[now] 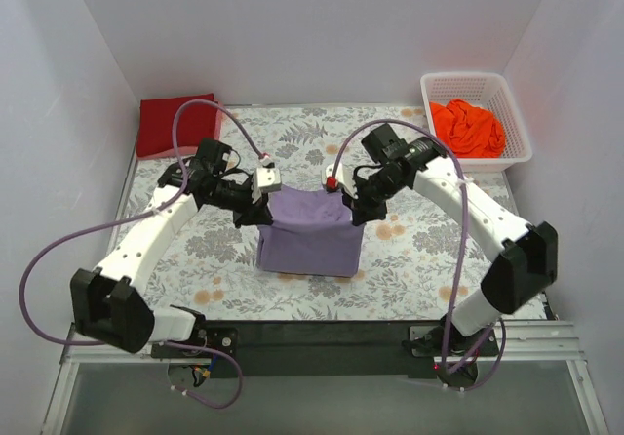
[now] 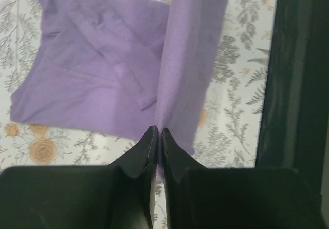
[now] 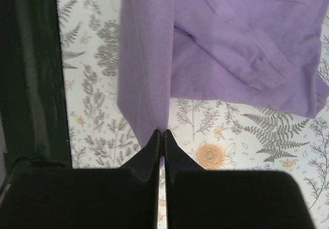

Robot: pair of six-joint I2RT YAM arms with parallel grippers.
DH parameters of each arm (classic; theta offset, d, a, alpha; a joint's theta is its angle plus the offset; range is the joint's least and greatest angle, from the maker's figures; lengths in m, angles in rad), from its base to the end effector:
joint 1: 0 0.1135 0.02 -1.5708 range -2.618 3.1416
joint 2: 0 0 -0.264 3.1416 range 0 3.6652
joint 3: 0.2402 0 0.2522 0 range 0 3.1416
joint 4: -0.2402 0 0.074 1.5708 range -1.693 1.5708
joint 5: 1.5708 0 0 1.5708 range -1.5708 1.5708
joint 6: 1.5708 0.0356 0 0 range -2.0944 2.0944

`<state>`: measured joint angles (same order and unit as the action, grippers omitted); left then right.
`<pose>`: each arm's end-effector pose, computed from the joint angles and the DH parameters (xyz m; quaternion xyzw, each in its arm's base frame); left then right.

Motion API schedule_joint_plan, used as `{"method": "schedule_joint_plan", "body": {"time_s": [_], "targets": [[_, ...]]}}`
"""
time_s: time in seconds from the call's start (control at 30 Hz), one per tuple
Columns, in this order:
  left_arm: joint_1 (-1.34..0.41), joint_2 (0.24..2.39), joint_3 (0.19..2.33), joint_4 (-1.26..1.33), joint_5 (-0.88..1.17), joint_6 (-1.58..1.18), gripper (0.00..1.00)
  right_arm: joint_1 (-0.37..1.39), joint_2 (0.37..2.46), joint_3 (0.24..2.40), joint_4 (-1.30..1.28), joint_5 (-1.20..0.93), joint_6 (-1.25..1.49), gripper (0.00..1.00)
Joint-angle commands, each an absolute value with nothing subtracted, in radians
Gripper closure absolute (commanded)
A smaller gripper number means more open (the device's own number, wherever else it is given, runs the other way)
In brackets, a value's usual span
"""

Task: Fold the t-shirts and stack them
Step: Fold the tshirt

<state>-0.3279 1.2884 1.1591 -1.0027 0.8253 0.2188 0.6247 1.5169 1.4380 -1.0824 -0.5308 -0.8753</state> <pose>0.2176 -0.1017 0.3061 0.3254 0.8373 -0.4017 0.1777 0.2299 0.1880 0.3216 -0.6830 0.6550 0.2303 0.2268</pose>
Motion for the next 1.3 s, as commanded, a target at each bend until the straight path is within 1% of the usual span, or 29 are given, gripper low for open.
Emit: {"method": "schedule_joint_plan", "body": {"time_s": [0.0, 0.1, 0.17, 0.3, 0.43, 0.6, 0.83, 0.87, 0.93, 0.97, 1.0, 1.07, 1.13, 1.2, 1.27], "targets": [[-0.273, 1.405, 1.241, -0.893, 0.818, 0.206, 1.0, 0.562, 1.641, 1.569, -1.112, -0.535, -0.966, 0.99], [-0.227, 1.534, 1.316, -0.825, 0.844, 0.192, 1.0, 0.509, 1.768, 1.699, -1.115, -0.549, -0.999, 0.99], [-0.213, 1.593, 1.365, -0.769, 0.839, 0.184, 1.0, 0.483, 1.843, 1.745, -1.115, -0.548, -1.026, 0.99], [-0.193, 1.771, 1.454, -0.75, 0.842, 0.206, 1.0, 0.453, 1.96, 1.834, -1.114, -0.529, -1.08, 0.99], [-0.19, 1.885, 1.514, -0.701, 0.83, 0.193, 1.0, 0.433, 2.084, 1.932, -1.112, -0.519, -1.095, 0.99], [-0.19, 1.956, 1.526, -0.638, 0.798, 0.17, 1.0, 0.411, 2.209, 2.025, -1.101, -0.505, -1.08, 0.99], [-0.187, 1.974, 1.516, -0.537, 0.782, 0.094, 0.99, 0.39, 2.237, 2.037, -1.042, -0.486, -1.039, 0.99], [-0.187, 1.986, 1.529, -0.531, 0.746, 0.074, 0.84, 0.39, 2.234, 2.034, -1.025, -0.454, -1.017, 0.96], [-0.184, 1.99, 1.548, -0.528, 0.71, 0.039, 0.71, 0.388, 2.233, 2.049, -0.985, -0.408, -0.956, 0.83], [-0.167, 1.983, 1.552, -0.519, 0.704, -0.028, 0.67, 0.384, 2.226, 2.062, -0.977, -0.385, -0.939, 0.6], [-0.154, 1.953, 1.546, -0.502, 0.722, -0.069, 0.62, 0.367, 2.217, 2.081, -0.962, -0.385, -0.918, 0.54], [-0.114, 1.916, 1.508, -0.445, 0.747, -0.2, 0.57, 0.35, 2.194, 2.112, -0.957, -0.387, -0.846, 0.53], [-0.103, 1.847, 1.476, -0.414, 0.764, -0.274, 0.56, 0.331, 2.143, 2.105, -0.959, -0.409, -0.729, 0.54], [-0.101, 1.777, 1.401, -0.397, 0.843, -0.389, 0.56, 0.33, 2.088, 2.03, -0.954, -0.509, -0.651, 0.54], [-0.104, 1.747, 1.346, -0.367, 0.92, -0.518, 0.56, 0.334, 2.01, 1.898, -0.937, -0.634, -0.536, 0.55]]}}
